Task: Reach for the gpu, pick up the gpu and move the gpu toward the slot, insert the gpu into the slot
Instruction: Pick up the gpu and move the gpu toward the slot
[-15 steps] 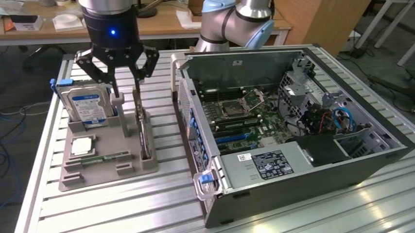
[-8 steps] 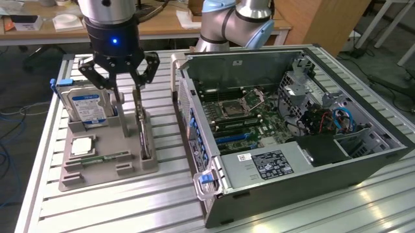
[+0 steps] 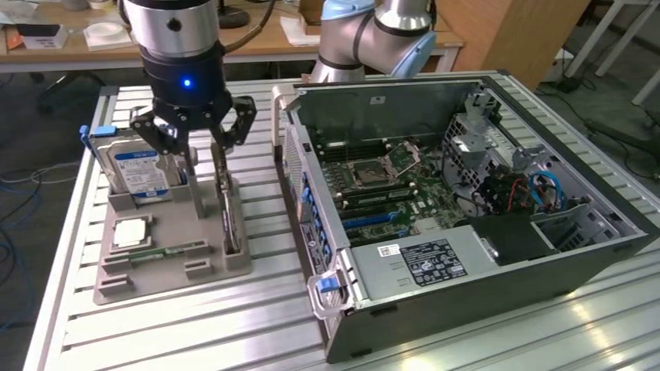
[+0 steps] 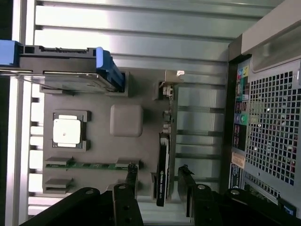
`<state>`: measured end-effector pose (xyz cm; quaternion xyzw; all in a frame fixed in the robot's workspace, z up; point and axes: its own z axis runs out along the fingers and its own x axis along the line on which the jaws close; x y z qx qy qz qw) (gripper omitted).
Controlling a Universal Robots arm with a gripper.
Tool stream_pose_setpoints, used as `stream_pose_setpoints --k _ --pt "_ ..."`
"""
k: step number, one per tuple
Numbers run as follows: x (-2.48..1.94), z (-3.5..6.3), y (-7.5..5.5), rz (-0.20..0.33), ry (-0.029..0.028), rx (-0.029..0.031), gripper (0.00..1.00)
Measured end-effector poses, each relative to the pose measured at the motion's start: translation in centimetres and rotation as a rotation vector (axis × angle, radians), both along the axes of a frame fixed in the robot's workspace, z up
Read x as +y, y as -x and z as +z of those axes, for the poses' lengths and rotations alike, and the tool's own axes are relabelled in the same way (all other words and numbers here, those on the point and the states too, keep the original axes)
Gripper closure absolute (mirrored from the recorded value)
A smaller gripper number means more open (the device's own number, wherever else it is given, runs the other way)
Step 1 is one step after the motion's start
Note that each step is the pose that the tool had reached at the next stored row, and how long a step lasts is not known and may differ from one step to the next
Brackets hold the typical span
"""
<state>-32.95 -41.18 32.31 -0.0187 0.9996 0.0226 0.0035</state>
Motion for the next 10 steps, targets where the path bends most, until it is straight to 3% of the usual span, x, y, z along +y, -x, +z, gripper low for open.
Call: stream_pose_setpoints --k 10 --pt "-0.27 -1.59 -0.6 0.0 -0.0001 -0.0001 0.53"
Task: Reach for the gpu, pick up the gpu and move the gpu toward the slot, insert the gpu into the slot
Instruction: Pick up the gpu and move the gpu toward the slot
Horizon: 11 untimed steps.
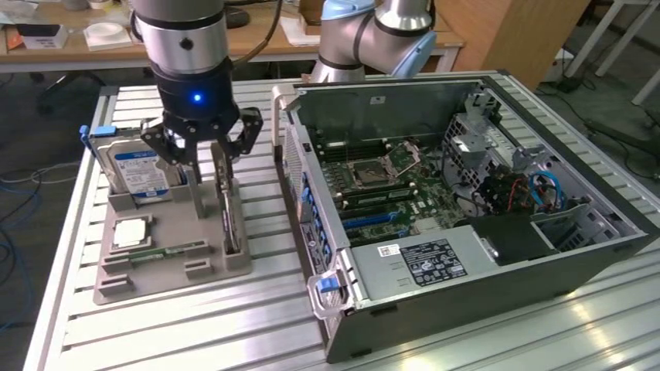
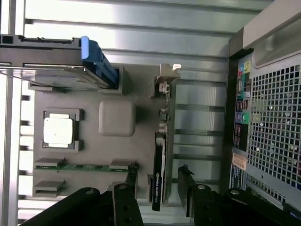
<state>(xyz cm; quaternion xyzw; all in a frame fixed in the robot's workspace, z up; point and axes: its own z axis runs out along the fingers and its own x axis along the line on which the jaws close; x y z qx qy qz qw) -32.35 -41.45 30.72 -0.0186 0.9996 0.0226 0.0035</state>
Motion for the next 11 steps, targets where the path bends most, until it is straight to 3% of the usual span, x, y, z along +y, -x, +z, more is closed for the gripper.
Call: stream_pose_setpoints --k 11 --pt "-1.16 -1.99 -0.2 0.0 -0.0006 -0.0002 0.53"
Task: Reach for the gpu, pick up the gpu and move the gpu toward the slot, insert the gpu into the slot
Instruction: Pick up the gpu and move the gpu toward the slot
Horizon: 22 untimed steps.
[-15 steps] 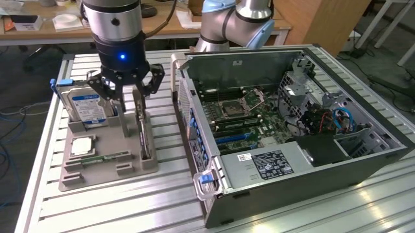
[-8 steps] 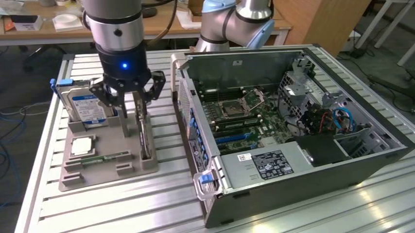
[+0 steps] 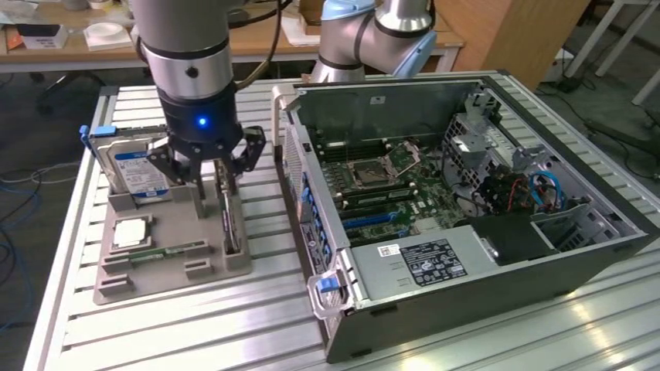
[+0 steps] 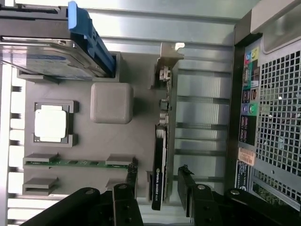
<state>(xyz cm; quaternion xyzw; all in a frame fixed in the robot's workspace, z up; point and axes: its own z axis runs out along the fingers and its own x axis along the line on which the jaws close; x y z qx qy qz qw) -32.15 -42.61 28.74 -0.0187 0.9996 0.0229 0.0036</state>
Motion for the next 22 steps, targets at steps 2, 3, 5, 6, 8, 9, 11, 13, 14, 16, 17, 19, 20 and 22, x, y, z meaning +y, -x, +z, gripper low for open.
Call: stream_pose_setpoints --k 2,3,5,6,8,9,11,13,14,16,17,19,20,22 --pt "-0.02 -0.27 -0.2 0.0 0.0002 0.0001 0.53" --pt "-0.02 -0.43 -0.3 0.0 0.0 -0.0002 0.53" --pt "-0.03 -0.75 -0.5 0.0 0.0 -0.0003 0.53" --pt "-0.04 -0.91 -0.5 -0.001 0.0 -0.0003 0.53" --pt "-0.05 -1.27 -0.6 -0.002 0.0001 -0.0002 0.53" --pt "-0.06 -1.45 -0.6 -0.003 0.0 -0.0003 0.53" --pt "-0.09 -1.77 -0.6 -0.011 0.0001 -0.0002 0.53" --pt "-0.09 -2.05 -0.6 -0.02 0.0 -0.0002 0.53" --pt "-0.09 -2.14 -0.6 -0.022 0.0 -0.0002 0.53" --pt "-0.1 -2.3 -0.6 -0.022 0.0 -0.0002 0.53" --pt "-0.1 -2.41 -0.6 -0.022 0.0 -0.0003 0.53" --pt "-0.1 -2.72 -0.6 -0.022 0.0 -0.0003 0.53" --pt "-0.1 -2.89 -0.6 -0.022 -0.0002 -0.0003 0.53" --pt "-0.1 -3.23 -0.6 -0.022 -0.0003 -0.0003 0.53"
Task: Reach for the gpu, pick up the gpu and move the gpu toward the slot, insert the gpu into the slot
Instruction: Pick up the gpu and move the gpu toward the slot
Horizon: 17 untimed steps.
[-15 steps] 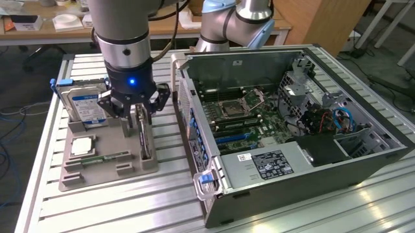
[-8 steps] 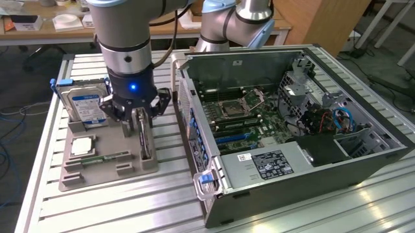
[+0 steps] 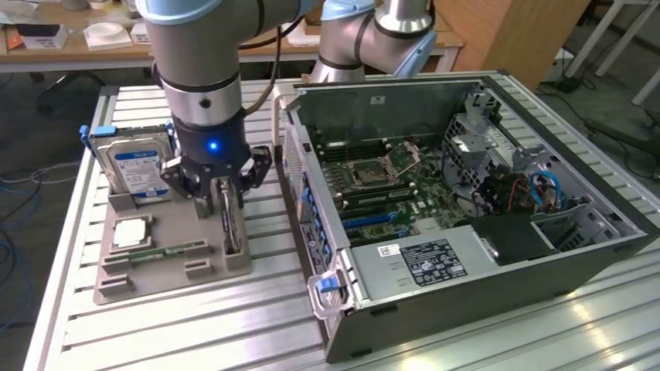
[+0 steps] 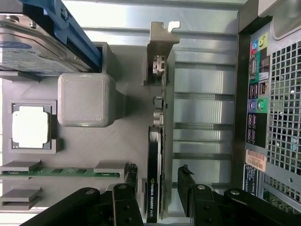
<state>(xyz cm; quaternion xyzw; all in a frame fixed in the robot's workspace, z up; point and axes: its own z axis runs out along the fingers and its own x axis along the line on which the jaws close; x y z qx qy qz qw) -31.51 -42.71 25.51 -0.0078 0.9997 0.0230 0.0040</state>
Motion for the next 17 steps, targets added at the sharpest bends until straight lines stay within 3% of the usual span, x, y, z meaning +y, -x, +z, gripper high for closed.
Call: stream_pose_setpoints --k 12,17 --pt "0.0 -1.54 0.0 0.0 -0.0001 0.0 0.53" --pt "0.44 -1.75 0.0 0.0 -0.0003 0.0 0.53"
